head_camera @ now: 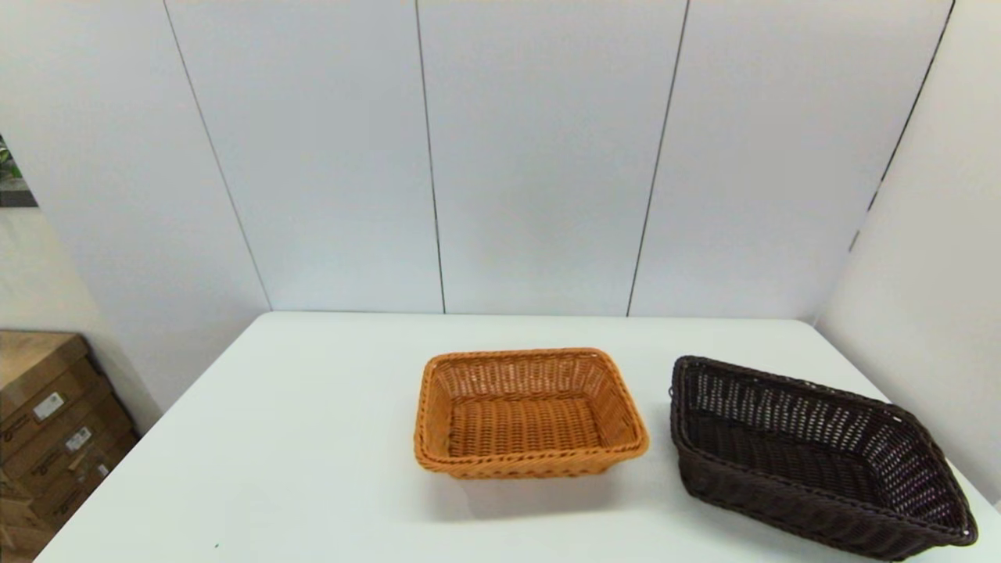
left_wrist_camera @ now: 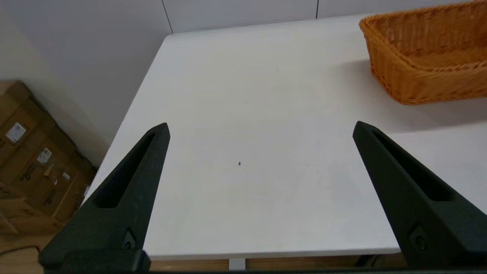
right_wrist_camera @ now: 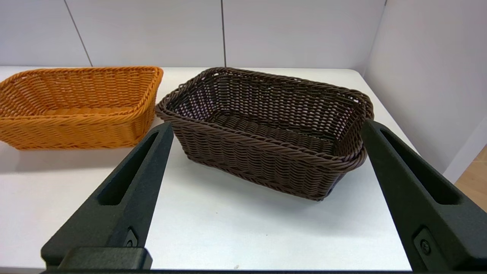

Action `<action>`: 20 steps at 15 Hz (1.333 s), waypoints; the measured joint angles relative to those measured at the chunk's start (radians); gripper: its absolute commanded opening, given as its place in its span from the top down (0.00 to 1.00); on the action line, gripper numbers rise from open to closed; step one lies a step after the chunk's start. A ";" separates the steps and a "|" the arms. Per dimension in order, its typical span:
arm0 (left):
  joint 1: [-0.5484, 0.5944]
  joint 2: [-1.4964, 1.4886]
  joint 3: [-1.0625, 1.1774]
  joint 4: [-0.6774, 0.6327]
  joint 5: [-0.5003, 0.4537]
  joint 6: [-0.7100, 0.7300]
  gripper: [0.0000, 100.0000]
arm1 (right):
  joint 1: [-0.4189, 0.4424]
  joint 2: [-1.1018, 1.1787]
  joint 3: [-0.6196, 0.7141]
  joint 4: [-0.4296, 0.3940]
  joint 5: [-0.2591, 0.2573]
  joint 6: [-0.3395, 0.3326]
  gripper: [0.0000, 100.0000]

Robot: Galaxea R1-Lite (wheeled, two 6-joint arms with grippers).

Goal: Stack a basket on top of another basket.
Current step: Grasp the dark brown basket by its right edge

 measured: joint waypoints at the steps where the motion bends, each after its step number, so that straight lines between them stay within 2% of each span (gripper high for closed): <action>1: -0.001 -0.030 0.003 -0.001 0.000 -0.001 0.00 | 0.000 0.000 0.000 0.000 0.000 0.000 0.00; 6: -0.006 -0.124 0.004 0.000 0.003 -0.043 0.00 | 0.000 0.000 0.000 0.000 0.000 0.000 0.00; 20: -0.006 -0.137 0.004 0.000 0.003 -0.042 0.00 | 0.000 0.000 0.000 0.000 0.000 0.000 0.00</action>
